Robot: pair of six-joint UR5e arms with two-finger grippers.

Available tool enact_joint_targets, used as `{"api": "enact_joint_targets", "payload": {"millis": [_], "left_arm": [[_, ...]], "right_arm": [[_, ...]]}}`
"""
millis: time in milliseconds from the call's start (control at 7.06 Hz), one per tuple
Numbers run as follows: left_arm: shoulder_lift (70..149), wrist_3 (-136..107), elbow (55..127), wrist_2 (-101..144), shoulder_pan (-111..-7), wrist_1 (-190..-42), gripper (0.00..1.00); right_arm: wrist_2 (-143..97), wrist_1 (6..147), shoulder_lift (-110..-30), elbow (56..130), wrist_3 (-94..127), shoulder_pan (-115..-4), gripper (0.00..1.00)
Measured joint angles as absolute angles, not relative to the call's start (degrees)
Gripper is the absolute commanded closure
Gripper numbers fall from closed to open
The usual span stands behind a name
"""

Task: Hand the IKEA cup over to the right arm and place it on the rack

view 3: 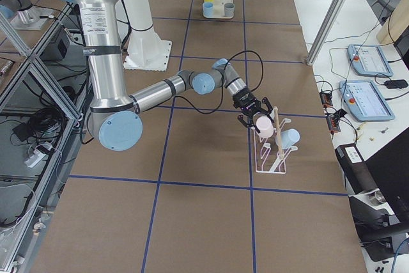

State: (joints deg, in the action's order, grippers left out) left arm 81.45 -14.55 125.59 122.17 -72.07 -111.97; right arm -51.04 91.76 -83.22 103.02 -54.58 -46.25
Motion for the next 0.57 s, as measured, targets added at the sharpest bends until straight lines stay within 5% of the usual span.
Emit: {"api": "enact_joint_targets", "payload": {"millis": [567], "left_arm": [[81.48, -14.85, 125.61, 122.17, -72.01, -111.97, 0.0]], "right_arm": [[-50.33, 91.76, -82.84, 101.78, -54.89, -45.28, 0.45]]}}
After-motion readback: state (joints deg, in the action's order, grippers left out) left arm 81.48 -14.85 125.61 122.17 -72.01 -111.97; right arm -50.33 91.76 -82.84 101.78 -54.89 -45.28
